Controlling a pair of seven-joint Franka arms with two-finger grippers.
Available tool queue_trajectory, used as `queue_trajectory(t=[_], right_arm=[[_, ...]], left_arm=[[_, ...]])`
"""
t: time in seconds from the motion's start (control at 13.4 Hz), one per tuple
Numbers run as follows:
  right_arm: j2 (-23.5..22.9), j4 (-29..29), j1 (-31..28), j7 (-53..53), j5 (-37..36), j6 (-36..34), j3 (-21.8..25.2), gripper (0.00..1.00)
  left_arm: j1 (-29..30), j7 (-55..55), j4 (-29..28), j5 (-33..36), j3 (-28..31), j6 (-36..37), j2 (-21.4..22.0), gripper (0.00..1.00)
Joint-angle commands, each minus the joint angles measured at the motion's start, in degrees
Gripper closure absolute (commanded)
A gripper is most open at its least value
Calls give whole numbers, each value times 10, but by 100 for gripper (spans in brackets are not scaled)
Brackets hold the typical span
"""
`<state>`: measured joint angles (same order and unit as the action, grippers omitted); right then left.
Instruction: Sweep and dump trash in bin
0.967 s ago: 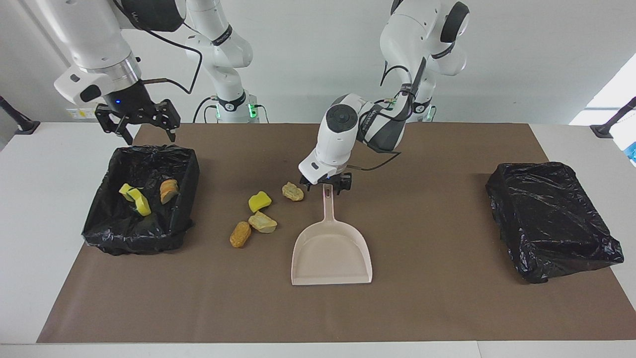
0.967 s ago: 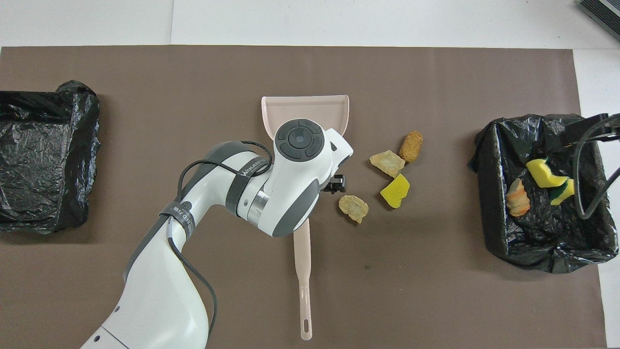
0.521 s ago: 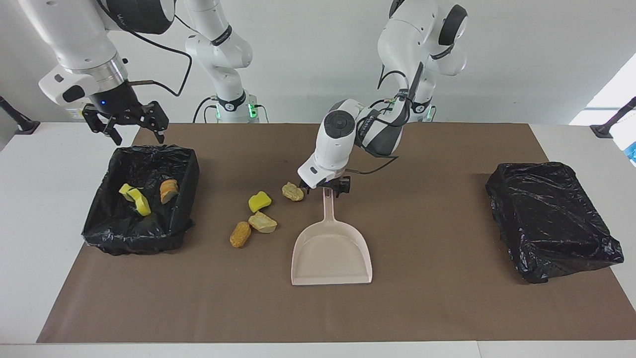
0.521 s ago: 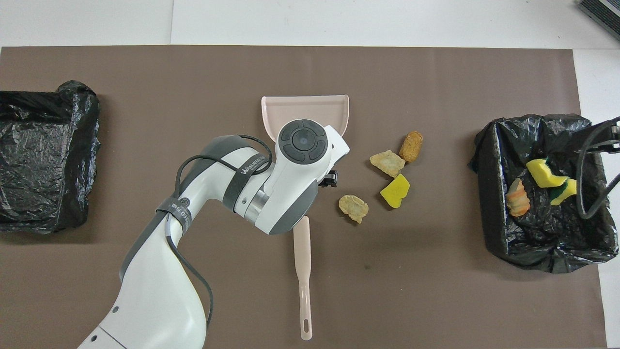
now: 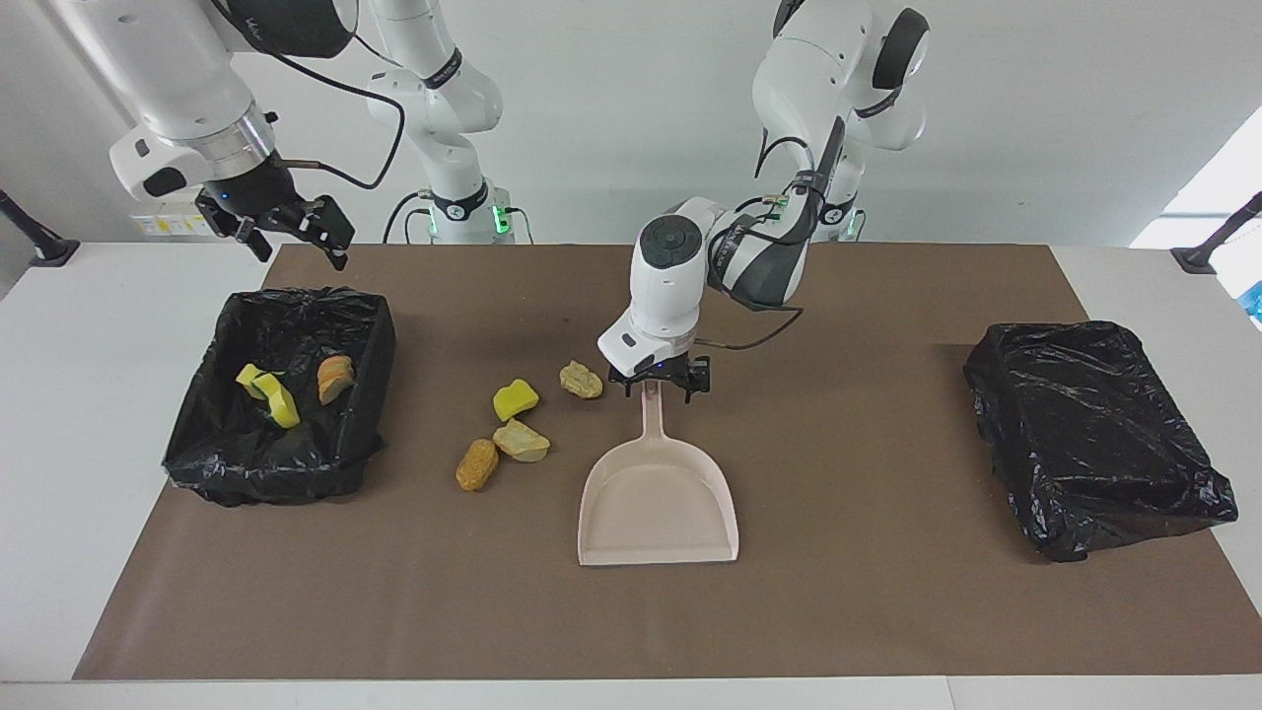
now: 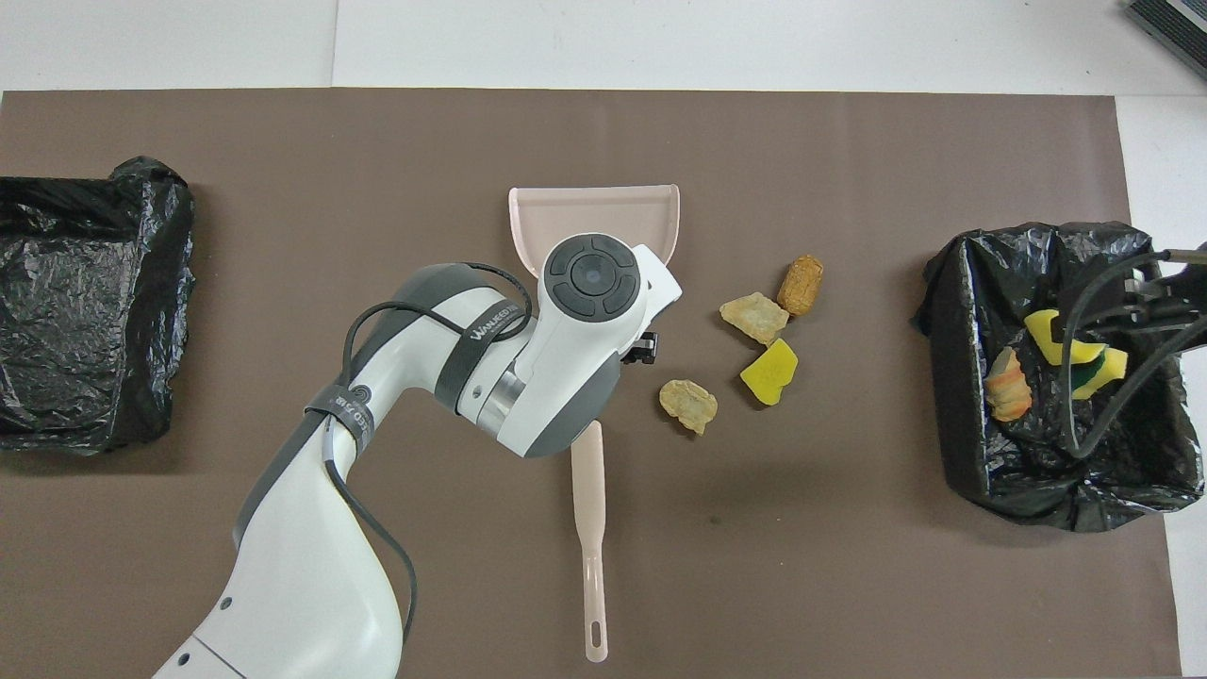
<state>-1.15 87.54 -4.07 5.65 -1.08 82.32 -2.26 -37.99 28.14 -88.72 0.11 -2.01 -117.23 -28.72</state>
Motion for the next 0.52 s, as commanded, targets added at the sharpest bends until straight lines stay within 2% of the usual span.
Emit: queue_trajectory(t=[0.0, 0.07, 0.45], right_arm=[[64, 100, -5, 14, 14, 72, -3, 0], [63, 100, -5, 15, 14, 81, -3, 0], [59, 100, -4, 15, 14, 119, -4, 0]], left_arm=[[-5, 6, 2, -19, 3, -1, 0, 91], [-4, 8, 2, -35, 4, -6, 1, 100], [5, -12, -1, 8, 9, 19, 37, 100]])
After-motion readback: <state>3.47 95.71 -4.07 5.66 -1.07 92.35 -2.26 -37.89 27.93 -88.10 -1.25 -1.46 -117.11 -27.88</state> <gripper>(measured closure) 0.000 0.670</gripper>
